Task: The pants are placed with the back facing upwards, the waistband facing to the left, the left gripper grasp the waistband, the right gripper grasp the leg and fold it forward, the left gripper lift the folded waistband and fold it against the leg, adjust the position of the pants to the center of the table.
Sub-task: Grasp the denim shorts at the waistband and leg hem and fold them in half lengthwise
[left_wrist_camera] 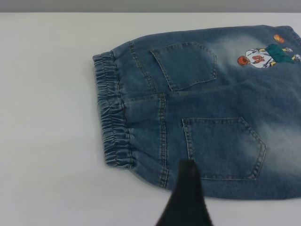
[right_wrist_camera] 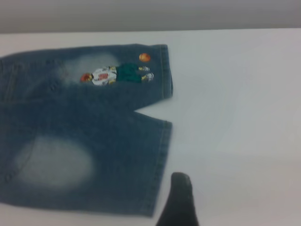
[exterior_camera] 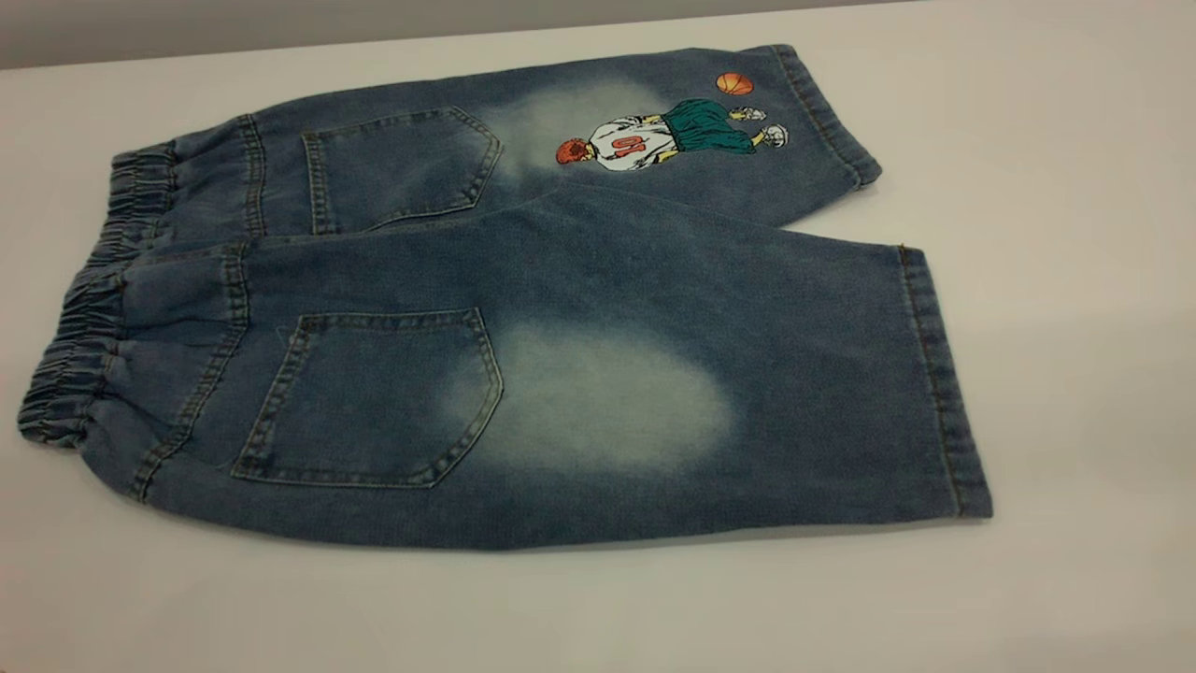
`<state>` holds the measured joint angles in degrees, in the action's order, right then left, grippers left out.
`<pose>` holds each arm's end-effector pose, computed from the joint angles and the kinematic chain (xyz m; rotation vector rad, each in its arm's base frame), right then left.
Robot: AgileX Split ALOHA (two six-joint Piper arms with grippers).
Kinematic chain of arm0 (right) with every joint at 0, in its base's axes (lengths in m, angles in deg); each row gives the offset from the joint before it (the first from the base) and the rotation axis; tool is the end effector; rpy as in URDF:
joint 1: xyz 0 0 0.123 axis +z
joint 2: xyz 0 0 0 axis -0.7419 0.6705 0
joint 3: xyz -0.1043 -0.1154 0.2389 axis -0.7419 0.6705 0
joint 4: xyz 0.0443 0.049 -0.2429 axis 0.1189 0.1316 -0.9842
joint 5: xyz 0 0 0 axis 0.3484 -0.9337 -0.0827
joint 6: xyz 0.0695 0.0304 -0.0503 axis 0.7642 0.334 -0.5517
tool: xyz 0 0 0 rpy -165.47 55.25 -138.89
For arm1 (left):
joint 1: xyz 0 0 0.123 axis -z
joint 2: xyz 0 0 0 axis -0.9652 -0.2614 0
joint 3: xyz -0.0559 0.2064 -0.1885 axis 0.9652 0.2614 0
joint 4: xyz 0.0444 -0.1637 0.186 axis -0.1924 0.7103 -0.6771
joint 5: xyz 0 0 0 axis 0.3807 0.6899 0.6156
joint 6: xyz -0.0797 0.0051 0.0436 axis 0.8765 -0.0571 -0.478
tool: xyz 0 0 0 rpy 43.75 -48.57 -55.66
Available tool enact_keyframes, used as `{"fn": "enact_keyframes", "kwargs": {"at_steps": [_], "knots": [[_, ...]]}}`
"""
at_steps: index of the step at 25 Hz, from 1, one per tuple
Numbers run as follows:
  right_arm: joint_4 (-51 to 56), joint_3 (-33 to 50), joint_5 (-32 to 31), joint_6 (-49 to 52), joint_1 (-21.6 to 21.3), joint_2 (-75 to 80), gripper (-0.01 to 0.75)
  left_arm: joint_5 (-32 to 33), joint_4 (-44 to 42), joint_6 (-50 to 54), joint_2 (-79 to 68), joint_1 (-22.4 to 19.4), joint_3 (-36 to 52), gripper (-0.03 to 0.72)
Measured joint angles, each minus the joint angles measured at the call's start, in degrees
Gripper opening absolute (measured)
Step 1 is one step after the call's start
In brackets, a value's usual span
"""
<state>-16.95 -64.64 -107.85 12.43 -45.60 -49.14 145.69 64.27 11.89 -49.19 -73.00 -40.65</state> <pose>-0.0068 0.0147 0.2805 -0.1047 2.0235 0.2170 -0.0077 -0.0102 0.2779 0.0637 2.0586 -0.1637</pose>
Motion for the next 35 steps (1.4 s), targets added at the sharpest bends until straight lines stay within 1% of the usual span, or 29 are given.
{"fn": "enact_keyframes", "kwargs": {"at_steps": [3,7,11,16,20,23,29,32,35], "knots": [[0.4,-0.5,0.0,0.8,0.0,0.0,0.518,-0.4,-1.1,-1.0,-0.5,0.0,-1.0,0.529],[2.8,-2.3,0.3,0.1,0.0,1.7,0.518,-3.5,-1.6,0.3,-5.7,0.0,-4.7,0.529],[7.6,-3.9,5.9,-5.0,0.0,10.5,0.518,-9.3,-1.6,2.4,-15.4,0.0,-8.5,0.529],[15.3,-3.9,14.7,-12.1,0.0,25.2,0.518,-17.3,-1.8,3.3,-30.6,0.0,-8.8,0.529],[20.0,-3.9,20.7,-17.1,0.0,36.5,0.518,-22.4,-1.7,3.8,-43.7,0.0,-8.8,0.529],[22.0,-3.9,23.2,-17.2,0.0,44.3,0.518,-24.8,-1.5,5.4,-53.2,0.0,-8.8,0.529],[25.4,-3.9,25.5,-17.4,0.0,58.3,0.518,-29.6,-1.5,6.2,-70.6,0.0,-8.8,0.529],[27.2,-3.9,27.3,-19.2,0.0,64.0,0.518,-30.9,-1.5,6.7,-77.7,0.0,-8.8,0.529],[30.0,-3.9,29.9,-21.9,0.0,69.3,0.518,-33.7,-1.5,7.5,-83.7,0.0,-8.9,0.529]]}}
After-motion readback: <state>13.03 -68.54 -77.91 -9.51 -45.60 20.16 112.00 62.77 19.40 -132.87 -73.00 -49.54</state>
